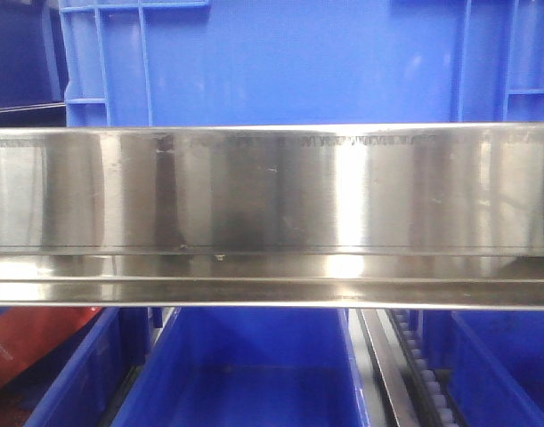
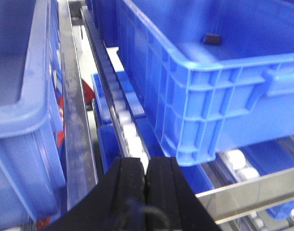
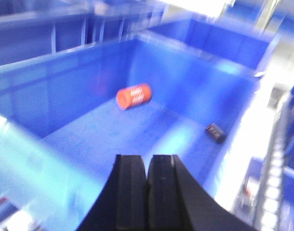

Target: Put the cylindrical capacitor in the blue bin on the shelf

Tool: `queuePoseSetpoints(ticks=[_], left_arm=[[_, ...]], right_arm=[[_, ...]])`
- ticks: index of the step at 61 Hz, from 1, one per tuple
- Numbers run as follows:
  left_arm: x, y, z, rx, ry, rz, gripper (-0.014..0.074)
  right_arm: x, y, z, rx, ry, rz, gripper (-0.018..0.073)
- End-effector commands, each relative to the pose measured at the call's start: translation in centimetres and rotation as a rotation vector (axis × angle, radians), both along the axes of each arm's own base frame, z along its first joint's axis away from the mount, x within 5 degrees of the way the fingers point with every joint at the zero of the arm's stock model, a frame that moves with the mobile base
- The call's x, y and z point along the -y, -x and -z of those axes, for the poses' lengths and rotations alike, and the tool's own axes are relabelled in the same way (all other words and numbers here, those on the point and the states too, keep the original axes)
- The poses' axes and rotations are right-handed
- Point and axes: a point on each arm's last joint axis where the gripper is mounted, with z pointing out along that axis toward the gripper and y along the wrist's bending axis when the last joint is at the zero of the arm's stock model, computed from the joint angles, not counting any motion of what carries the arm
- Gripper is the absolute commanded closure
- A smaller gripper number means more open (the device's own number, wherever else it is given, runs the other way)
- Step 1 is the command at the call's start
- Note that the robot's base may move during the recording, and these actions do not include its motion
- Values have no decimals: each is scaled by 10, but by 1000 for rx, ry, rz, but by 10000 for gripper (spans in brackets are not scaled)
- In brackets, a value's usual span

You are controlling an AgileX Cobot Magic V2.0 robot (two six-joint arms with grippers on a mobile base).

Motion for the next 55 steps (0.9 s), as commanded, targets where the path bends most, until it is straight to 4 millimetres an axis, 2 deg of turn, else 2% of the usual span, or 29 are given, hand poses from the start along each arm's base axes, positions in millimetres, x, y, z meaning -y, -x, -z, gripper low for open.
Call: queuePoseSetpoints(ticks=[1, 17, 25, 34, 55], left_arm=[[0, 0, -3, 27, 30, -4, 708], [0, 0, -3, 29, 31, -4, 708], [0, 0, -3, 31, 32, -4, 708], [0, 0, -3, 32, 32, -4, 708], [1, -1, -8, 77, 51, -6, 708]], right_arm=[[13, 22, 16, 89, -39, 17, 701], [39, 69, 84, 136, -66, 24, 701], [45, 79, 107, 168, -85, 29, 701], [47, 81, 116, 197, -102, 34, 701], [47, 81, 116, 192, -99, 33, 701]])
